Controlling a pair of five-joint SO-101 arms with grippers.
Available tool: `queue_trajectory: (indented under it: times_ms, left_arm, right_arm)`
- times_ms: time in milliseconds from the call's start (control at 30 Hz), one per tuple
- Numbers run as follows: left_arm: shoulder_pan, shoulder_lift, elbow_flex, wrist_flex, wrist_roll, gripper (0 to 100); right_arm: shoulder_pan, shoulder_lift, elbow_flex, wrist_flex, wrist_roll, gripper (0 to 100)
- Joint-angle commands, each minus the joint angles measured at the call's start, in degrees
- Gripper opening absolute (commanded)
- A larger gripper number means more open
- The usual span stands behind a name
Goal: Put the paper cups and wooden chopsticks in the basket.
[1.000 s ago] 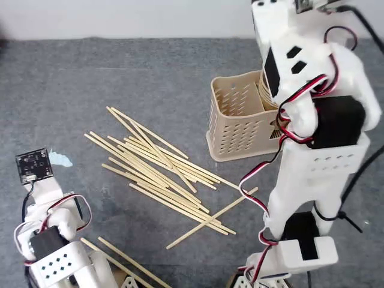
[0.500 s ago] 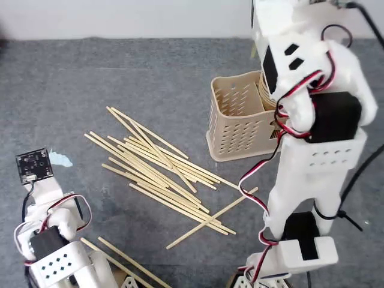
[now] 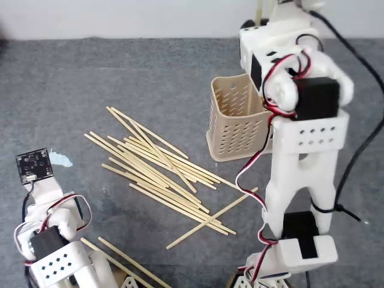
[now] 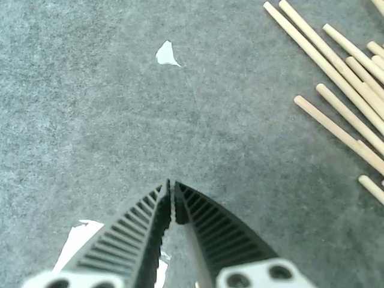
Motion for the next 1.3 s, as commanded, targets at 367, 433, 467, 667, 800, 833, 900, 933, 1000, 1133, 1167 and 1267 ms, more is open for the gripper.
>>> queue_trajectory:
  times_ms: [367, 433, 467, 667, 800, 833, 900, 933, 1000, 1133, 1167, 1267]
  left_arm:
    - [0.1, -0.7, -0.5, -1.1, 0.4, 1]
    - [0.1, -0.7, -0.5, -1.1, 0.4, 1]
    - [0.1, -0.7, -0.5, -1.1, 0.4, 1]
    - [0.1, -0.7, -0.5, -1.1, 0.4, 1]
    - [0.1, -0.7, -0.5, -1.1, 0.4, 1]
    - [0.1, -0.7, -0.5, -1.1, 0.4, 1]
    - [0.1, -0.7, -0.5, -1.1, 0.4, 1]
    - [0.1, -0.7, -0.5, -1.1, 0.4, 1]
    - [0.1, -0.7, -0.5, -1.1, 0.4, 1]
    - [0.1, -0.7, -0.5, -1.1, 0.4, 1]
    - [0.1, -0.7, -0.5, -1.1, 0.4, 1]
    - [0.1, -0.7, -0.5, -1.1, 0.4, 1]
  right_arm:
    - [6.1, 4.9, -0.1, -11.3, -1.8, 11.7]
    - [7.9, 7.6, -0.2, -11.8, -1.8, 11.7]
    - [8.5, 8.8, -0.2, -12.3, -1.8, 11.7]
    - [10.2, 13.6, -0.2, -13.1, -1.8, 11.3]
    - [9.7, 14.8, -0.2, -13.1, -1.8, 11.0]
    - [9.7, 15.0, -0.2, -13.1, -1.8, 11.0]
    - [9.6, 15.0, -0.2, -13.1, -1.8, 8.4]
    - [9.4, 14.9, -0.2, -13.1, -1.8, 6.1]
    - [9.1, 15.2, -0.2, -13.1, -0.8, 3.2]
    - [9.2, 14.6, -0.2, -12.5, 0.9, 6.5]
    - [9.4, 14.2, -0.3, -12.5, 0.9, 8.5]
    - [9.2, 11.0, -0.3, -10.8, 0.9, 11.6]
